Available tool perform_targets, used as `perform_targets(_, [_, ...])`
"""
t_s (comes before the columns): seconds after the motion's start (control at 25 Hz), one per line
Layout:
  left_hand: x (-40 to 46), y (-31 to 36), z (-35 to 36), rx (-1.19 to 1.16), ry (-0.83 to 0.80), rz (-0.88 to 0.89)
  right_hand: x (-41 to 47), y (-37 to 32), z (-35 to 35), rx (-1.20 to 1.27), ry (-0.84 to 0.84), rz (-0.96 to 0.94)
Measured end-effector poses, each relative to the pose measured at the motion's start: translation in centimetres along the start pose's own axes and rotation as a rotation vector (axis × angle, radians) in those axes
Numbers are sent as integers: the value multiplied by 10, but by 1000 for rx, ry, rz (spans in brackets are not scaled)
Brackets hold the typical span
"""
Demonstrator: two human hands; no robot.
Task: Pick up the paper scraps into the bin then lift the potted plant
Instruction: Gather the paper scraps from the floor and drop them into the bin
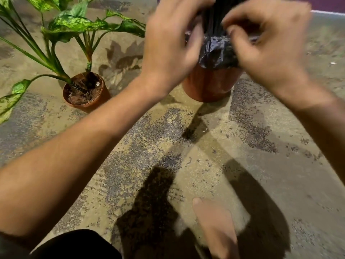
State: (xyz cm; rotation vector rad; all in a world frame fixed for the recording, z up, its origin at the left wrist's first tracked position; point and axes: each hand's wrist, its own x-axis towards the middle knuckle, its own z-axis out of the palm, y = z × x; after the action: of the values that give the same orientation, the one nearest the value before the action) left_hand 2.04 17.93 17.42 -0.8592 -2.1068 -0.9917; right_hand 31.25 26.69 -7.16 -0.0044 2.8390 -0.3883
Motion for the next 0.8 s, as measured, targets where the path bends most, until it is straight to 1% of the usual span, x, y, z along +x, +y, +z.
perform_targets(0.04, [-20,-11,-6,7,8,166,2,-3,-8,-146,46,-60])
perform_targets(0.08, [-48,-18,-9,7,-34,204,-13,-2,6,-140,68,-126])
perform_targets(0.12, [-73,-25,-9,9,-98,209,-7,-3,4,-61,10,-211])
perform_targets(0.16, [-99,-32,-9,37,-204,197,15,3,-10,-53,-73,-229])
perform_targets(0.2, [-123,-41,-9,73,-341,147,52,8,-32,-103,1,-245])
perform_targets(0.24, [-145,-50,-10,132,-486,97,99,20,-69,-104,46,-232])
perform_targets(0.28, [-164,-60,-11,183,-615,58,144,27,-102,-90,28,-218])
perform_targets(0.32, [-178,-71,-13,230,-722,32,178,35,-129,-48,-48,-191])
perform_targets(0.36, [-187,-79,-16,257,-809,6,201,56,-136,-92,-4,-159])
perform_targets(0.4, [-195,-86,-19,285,-876,-22,204,65,-125,-97,22,-99])
perform_targets(0.44, [-200,-92,-21,314,-925,-56,206,71,-114,-115,19,-103])
perform_targets(0.52, [-205,-102,-27,352,-961,-113,195,73,-96,-86,57,-138])
perform_targets(0.56, [-207,-107,-29,360,-952,-139,192,73,-86,-115,58,-168])
perform_targets(0.64, [-209,-114,-32,376,-922,-190,199,73,-93,-153,106,-147])
perform_targets(0.68, [-211,-116,-34,381,-911,-213,203,74,-97,-189,125,-169])
perform_targets(0.8, [-215,-125,-43,398,-880,-266,189,59,-101,-234,95,-251])
